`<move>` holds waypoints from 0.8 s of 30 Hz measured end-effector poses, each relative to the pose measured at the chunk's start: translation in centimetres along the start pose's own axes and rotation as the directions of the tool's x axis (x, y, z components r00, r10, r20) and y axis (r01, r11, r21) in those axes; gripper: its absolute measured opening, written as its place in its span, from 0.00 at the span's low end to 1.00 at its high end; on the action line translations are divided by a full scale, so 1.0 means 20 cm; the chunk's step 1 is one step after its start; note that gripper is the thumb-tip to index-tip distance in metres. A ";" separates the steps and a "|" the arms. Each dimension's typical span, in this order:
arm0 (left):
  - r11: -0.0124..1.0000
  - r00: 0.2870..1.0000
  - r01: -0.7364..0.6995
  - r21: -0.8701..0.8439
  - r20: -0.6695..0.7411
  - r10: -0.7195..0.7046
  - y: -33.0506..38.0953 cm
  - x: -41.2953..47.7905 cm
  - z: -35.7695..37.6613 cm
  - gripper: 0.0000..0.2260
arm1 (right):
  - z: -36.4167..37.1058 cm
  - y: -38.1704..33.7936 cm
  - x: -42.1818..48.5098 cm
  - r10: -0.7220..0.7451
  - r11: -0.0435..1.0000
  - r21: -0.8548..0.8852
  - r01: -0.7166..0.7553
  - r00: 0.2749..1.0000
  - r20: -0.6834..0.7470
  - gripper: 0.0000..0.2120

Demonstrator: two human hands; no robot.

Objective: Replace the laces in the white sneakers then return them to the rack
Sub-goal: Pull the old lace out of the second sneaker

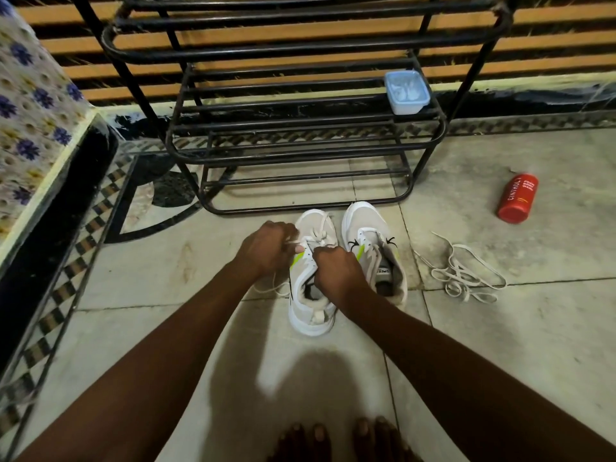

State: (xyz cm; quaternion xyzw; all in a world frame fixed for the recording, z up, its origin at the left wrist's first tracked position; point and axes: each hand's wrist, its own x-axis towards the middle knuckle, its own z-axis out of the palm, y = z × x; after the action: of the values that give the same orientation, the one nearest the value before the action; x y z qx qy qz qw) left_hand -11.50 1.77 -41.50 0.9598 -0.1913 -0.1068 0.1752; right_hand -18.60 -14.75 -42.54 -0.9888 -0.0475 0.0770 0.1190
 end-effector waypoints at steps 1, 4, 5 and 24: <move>1.000 0.999 -0.013 0.018 -0.049 0.014 0.01 0.00 0.00 0.09 | 0.00 0.00 0.00 0.002 1.000 0.010 -0.002 1.000 -0.001 0.11; 0.999 0.966 -0.039 -0.031 -0.255 0.029 0.03 0.02 -0.04 0.06 | -0.01 0.00 -0.01 0.009 0.999 0.035 -0.009 1.000 -0.002 0.11; 0.996 0.940 -0.044 -0.080 -0.341 0.015 0.04 0.02 -0.07 0.07 | -0.01 0.00 -0.01 0.012 0.999 0.043 -0.012 1.000 0.000 0.10; 0.993 0.993 0.117 -0.015 -0.005 -0.117 0.08 0.00 0.00 0.23 | 0.00 0.01 -0.01 -0.016 0.999 0.051 0.017 0.999 -0.033 0.10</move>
State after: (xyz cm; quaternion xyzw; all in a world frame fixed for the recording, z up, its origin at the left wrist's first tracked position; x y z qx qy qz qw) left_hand -11.94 0.42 -40.98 0.9684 -0.1334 -0.1155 0.1763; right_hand -18.84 -14.96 -42.52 -0.9861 -0.0518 0.0611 0.1455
